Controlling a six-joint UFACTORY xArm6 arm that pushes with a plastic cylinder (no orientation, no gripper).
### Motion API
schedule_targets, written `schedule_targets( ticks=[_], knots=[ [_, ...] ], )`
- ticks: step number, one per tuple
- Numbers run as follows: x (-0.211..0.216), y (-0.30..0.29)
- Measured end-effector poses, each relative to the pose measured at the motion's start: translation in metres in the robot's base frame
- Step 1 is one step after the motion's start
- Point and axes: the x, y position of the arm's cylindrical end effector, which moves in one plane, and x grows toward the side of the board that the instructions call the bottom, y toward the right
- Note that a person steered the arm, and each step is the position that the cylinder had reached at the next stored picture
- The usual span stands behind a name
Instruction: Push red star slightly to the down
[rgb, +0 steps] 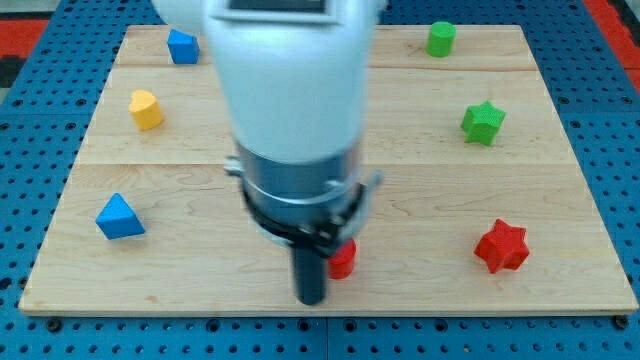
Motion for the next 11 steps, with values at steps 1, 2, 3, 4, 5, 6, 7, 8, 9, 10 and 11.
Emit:
schedule_targets(
  ticks=[1, 2, 3, 4, 5, 6, 7, 8, 9, 10, 11],
  knots=[
    [0.007, 0.103],
    [-0.004, 0.186],
    [-0.023, 0.202],
    [-0.029, 0.220],
    [-0.043, 0.242],
    [-0.060, 0.236],
    [-0.060, 0.241],
    [-0.072, 0.244],
    [-0.084, 0.153],
    [-0.090, 0.024],
    [-0.076, 0.014]
  ],
)
